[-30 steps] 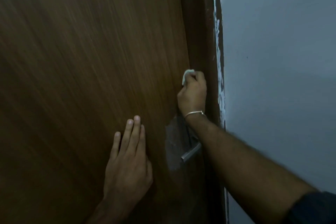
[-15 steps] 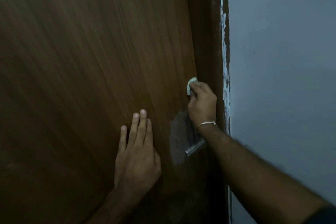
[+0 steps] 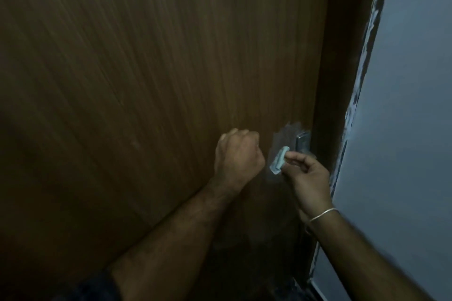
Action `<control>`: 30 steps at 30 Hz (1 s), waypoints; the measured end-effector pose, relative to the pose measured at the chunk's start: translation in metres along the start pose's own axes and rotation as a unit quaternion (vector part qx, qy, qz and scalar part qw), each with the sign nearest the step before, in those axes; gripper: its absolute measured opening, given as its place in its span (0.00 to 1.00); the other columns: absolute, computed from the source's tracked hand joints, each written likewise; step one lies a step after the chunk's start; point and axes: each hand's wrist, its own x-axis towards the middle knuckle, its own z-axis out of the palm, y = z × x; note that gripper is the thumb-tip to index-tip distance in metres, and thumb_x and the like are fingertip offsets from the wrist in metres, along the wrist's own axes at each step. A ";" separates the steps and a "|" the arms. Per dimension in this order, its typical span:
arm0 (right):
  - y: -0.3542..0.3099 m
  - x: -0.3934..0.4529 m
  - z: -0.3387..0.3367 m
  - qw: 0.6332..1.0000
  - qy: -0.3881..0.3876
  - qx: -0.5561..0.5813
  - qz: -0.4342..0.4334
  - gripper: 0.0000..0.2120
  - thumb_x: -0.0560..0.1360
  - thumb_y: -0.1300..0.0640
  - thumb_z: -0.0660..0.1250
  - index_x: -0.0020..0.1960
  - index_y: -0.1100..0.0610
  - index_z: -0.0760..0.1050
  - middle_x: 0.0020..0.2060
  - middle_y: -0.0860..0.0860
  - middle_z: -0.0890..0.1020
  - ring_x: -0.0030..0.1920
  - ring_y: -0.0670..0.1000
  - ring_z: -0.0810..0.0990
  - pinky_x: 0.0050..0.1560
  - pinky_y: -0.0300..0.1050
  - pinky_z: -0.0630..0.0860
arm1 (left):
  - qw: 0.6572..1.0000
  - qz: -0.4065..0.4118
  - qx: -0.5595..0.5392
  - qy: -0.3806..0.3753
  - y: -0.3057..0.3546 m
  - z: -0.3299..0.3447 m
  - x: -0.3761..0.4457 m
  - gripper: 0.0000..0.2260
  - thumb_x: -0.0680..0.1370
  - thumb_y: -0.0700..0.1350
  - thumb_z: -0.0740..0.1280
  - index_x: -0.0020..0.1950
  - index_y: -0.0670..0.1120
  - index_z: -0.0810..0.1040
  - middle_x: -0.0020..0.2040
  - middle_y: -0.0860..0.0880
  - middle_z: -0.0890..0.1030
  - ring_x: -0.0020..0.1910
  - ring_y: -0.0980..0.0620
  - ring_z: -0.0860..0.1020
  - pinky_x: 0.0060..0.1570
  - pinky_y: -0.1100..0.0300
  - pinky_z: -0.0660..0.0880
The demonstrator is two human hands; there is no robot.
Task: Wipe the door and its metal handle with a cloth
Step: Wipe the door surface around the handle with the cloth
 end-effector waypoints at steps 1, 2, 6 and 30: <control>-0.003 0.000 0.000 1.000 -0.009 -0.008 -0.003 0.12 0.73 0.69 0.69 0.51 0.55 0.80 0.46 0.48 0.84 0.43 0.40 0.84 0.40 0.32 0.80 | 1.000 -0.007 0.004 0.008 0.002 -0.001 0.004 0.12 0.75 0.42 0.64 0.37 0.52 0.62 0.38 0.54 0.67 0.43 0.50 0.72 0.45 0.56 0.63; -0.008 0.002 0.002 1.000 -0.017 -0.020 -0.009 0.12 0.73 0.69 0.69 0.51 0.55 0.80 0.46 0.48 0.84 0.44 0.39 0.84 0.41 0.33 0.80 | 1.000 -0.013 0.000 0.011 0.004 0.000 0.008 0.09 0.76 0.44 0.63 0.39 0.52 0.64 0.40 0.54 0.68 0.44 0.51 0.71 0.45 0.56 0.63; -0.035 0.017 0.015 0.997 -0.036 -0.043 -0.061 0.11 0.73 0.69 0.69 0.52 0.56 0.80 0.46 0.46 0.83 0.44 0.38 0.83 0.45 0.34 0.80 | 0.964 -0.120 -0.235 -0.023 0.013 0.010 0.018 0.03 0.79 0.48 0.65 0.46 0.50 0.74 0.44 0.53 0.77 0.44 0.54 0.76 0.43 0.58 0.72; -0.049 0.007 -0.004 0.985 -0.152 0.027 0.079 0.09 0.74 0.66 0.70 0.54 0.62 0.78 0.44 0.55 0.87 0.45 0.53 0.86 0.40 0.42 0.83 | 0.719 -0.327 -0.610 -0.069 -0.002 -0.008 -0.012 0.09 0.77 0.38 0.71 0.57 0.43 0.79 0.48 0.44 0.86 0.45 0.51 0.86 0.40 0.58 0.82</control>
